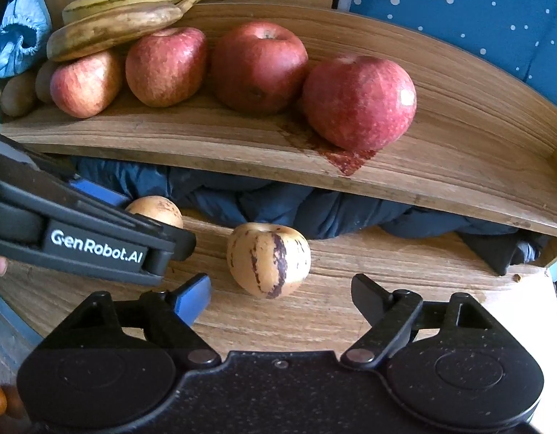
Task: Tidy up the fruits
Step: 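Close the left gripper on the tan spotted fruit while the right gripper grasps the striped fruit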
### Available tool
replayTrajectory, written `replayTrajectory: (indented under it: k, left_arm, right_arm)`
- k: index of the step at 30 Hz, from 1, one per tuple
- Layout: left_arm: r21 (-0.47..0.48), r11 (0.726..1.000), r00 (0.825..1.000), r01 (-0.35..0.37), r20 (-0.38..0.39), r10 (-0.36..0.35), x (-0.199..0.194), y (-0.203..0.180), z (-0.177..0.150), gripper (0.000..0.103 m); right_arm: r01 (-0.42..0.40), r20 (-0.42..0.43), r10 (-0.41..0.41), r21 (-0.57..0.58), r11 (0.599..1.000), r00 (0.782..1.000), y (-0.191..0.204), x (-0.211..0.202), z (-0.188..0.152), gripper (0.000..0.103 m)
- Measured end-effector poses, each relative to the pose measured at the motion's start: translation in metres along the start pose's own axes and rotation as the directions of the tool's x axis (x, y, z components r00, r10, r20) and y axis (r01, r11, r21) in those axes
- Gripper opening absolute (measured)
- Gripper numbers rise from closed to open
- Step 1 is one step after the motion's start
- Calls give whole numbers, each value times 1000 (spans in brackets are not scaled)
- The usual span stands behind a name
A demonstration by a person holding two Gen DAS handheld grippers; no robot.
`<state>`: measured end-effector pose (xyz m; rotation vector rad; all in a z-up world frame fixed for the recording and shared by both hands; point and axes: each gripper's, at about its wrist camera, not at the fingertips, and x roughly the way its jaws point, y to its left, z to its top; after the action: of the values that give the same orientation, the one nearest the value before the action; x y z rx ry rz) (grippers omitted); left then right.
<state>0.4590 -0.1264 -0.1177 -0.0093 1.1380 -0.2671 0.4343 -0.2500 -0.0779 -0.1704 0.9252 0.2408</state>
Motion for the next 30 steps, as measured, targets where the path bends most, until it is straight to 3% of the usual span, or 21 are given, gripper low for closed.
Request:
replayTrajectory:
  k: [20, 30]
  left_arm:
    - [-4, 1000, 1000, -1, -19, 1, 2, 10, 2, 52]
    - [-4, 1000, 1000, -2, -19, 2, 3, 10, 2, 52]
  right_arm:
    - [-49, -2, 49, 20, 999, 999, 2, 27, 3, 75]
    - [-60, 9, 60, 23, 998, 998, -2, 33, 4, 60]
